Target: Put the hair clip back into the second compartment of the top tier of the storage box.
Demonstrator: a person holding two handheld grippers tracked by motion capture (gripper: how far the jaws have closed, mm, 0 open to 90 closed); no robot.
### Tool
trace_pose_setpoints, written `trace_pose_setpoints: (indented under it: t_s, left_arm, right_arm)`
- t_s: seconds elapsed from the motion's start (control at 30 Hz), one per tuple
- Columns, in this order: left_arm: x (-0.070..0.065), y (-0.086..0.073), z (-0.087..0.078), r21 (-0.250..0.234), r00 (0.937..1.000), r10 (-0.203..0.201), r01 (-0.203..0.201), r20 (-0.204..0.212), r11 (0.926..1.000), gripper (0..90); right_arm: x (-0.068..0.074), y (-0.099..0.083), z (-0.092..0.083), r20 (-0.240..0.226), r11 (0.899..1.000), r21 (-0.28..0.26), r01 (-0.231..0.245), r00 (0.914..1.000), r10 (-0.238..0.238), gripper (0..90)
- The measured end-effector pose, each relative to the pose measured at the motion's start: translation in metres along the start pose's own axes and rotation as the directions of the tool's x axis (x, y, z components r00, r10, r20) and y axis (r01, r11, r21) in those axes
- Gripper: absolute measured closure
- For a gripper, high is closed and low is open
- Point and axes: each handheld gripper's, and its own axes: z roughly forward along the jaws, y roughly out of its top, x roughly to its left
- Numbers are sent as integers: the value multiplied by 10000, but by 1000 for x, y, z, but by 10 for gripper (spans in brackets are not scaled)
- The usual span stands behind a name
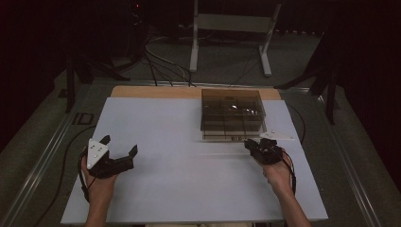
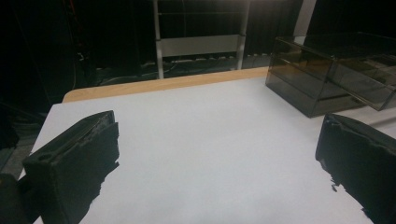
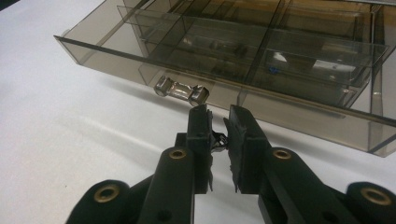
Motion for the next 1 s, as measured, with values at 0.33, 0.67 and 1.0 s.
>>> trace_pose_setpoints:
  t_s: [0.33,0.67,1.0]
  left_arm:
    - [0,0,0,10,10000,-4,4,1,10000,3]
    - [-1,0,1,14,10000,-3,3,10,10000,3]
    - [-1,0,1,12,10000,-23,23,2,10000,3]
  right_arm:
    - [-1,4,-2,-33,9999,-106,-40,10000,40,798]
    - [-2,10,-8,35,9998,-220,3,10000,-2,798]
    - [0,18,-10,13,9994,-343,68,10000,-67,798]
